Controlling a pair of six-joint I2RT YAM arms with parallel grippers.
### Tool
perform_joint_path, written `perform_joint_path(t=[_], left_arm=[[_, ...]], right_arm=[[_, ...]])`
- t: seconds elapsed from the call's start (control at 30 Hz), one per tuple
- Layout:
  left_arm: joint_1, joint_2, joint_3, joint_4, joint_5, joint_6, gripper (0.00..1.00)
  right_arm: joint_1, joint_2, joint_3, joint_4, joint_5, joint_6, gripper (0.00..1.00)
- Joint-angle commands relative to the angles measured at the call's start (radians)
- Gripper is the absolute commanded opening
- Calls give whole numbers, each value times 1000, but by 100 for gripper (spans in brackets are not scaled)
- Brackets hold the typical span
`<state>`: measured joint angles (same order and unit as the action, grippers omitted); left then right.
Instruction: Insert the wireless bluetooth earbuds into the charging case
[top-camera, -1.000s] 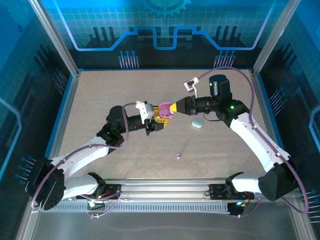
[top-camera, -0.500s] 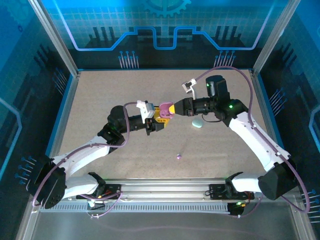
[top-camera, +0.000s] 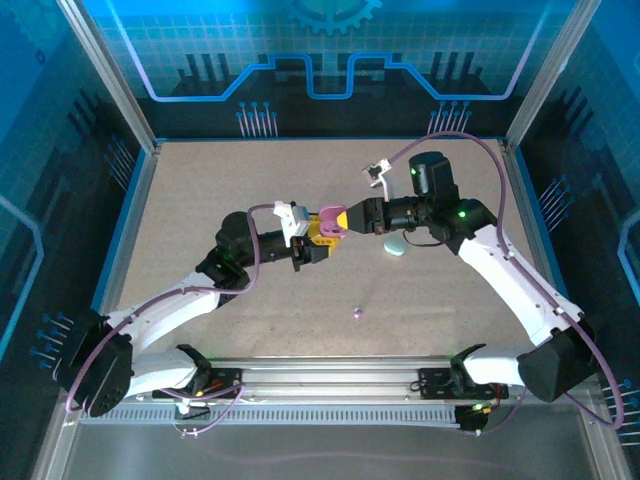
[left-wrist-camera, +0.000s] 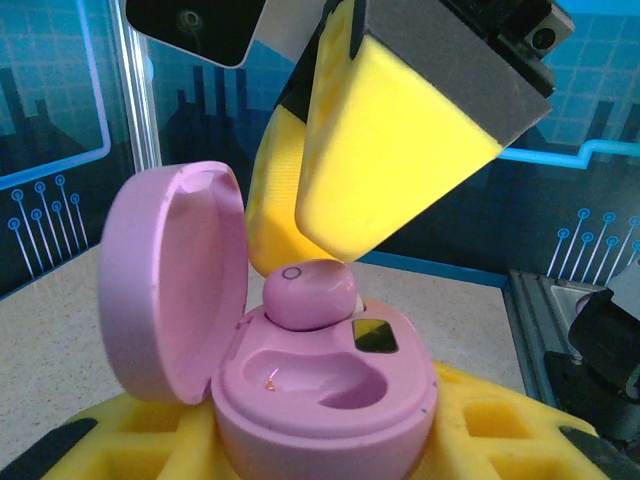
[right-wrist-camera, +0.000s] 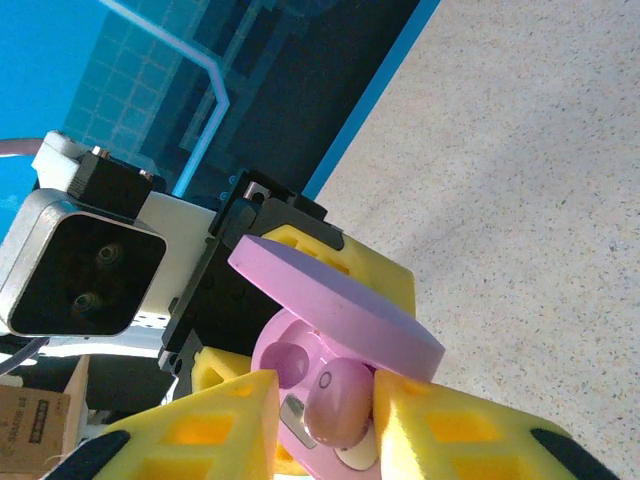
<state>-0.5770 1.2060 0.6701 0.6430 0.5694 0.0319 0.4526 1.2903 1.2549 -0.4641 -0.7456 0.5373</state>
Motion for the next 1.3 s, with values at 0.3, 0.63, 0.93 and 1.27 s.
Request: perform_joint_path(t=[0.3,0.63,0.93,1.27], left_arm=[[-9,-21,-1,100,21,21,32],[-8,-32,-5,68,-38,43,32],[-8,-65,-13,63,-119,46,32],[-9,-103,-14,56,-147,53,32]], right_arm=[[8,-43,36,-64,76,-40,39],[5,-240,5,-28,130,-97,50],[-77,-417,-177,-155,473,-11,47],[-57,-198,-421,-175,331,25,44]])
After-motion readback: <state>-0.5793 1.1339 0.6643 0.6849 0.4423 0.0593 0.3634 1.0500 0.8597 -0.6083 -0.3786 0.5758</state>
